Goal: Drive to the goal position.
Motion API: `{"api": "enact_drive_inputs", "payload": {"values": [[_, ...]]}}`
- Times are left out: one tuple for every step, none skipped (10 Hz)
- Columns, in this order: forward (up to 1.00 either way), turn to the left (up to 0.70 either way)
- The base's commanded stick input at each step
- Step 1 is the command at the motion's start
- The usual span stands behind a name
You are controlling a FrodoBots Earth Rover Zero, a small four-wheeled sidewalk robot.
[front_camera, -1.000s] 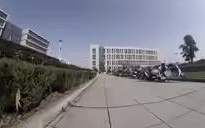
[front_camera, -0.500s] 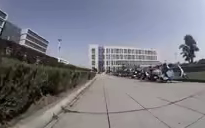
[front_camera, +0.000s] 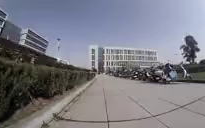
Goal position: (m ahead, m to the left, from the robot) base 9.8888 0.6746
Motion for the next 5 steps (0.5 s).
{"api": "enact_drive_inputs", "payload": {"values": [[0.50,0.00],[0.50,0.12],[0.50,0.47],[0.50,0.24],[0.50,0.00]]}}
